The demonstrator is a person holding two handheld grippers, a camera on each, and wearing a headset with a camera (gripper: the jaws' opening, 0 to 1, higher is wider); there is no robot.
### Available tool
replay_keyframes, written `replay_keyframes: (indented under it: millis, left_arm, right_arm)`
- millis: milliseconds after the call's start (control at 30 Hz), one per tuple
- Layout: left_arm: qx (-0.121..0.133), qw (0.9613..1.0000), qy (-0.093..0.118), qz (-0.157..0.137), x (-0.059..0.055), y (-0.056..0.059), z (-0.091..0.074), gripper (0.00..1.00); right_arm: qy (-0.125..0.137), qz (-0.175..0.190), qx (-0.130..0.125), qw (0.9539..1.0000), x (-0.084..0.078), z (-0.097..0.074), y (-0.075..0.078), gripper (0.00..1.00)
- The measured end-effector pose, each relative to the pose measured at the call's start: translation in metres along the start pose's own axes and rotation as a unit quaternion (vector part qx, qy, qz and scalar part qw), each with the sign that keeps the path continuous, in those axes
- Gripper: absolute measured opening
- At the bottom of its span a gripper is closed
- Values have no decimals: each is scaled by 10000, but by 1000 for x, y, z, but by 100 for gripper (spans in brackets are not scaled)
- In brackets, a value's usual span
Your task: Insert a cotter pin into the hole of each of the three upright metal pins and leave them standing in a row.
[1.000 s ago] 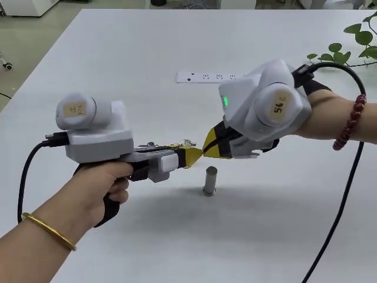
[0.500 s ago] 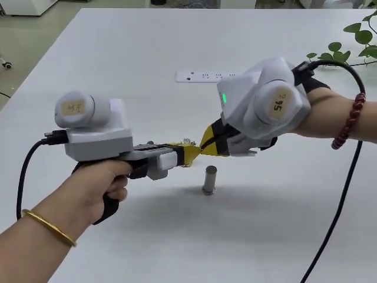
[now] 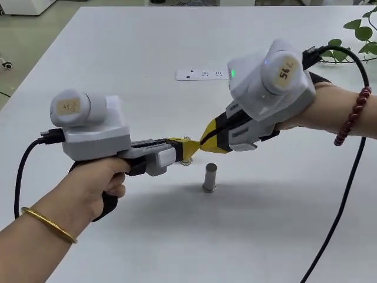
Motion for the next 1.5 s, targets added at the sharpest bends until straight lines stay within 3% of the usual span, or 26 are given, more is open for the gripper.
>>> replay_keyframes:
  millis: [167,233,367,500,700,900,1267,1500]
  left_arm:
    - [-57,9998,94,167,2,0,-5,0]
    - [-82,9996,102,250,1,0,-7,0]
    - [-193,9990,131,382,0,2,-12,0]
    - [-338,9980,170,508,-1,4,-17,0]
    - [-645,9950,150,752,-4,14,-22,0]
    - [-961,9911,112,911,-8,25,-23,0]
    - [-1344,9864,106,937,-16,40,-29,0]
    - [-1515,9841,127,916,-17,49,-31,0]
  right_arm:
    - [180,720,67,9972,-5,-1,-4,7]
    - [320,1123,91,9931,-6,-3,-6,8]
    - [544,1562,197,9860,-6,-6,-5,10]
    - [770,1940,490,9767,-6,-10,-11,10]
    - [911,2095,725,9709,-13,-11,-18,10]
    - [1117,2123,1068,9649,-8,-12,-28,10]
    - [1307,2206,1545,9541,-3,-15,-49,9]
    - [1354,2202,1681,9513,2,-14,-60,9]
Point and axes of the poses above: the centre of the closed fingertips' face, and the gripper's own axes: z roughly forward along the fingers, y roughly to its right, x roughly out of its top, the point moved 1 cm from there along -z, roughly backward along the fingers, and after that the axes turned 5 degrees about y, right-handed, at the moved point
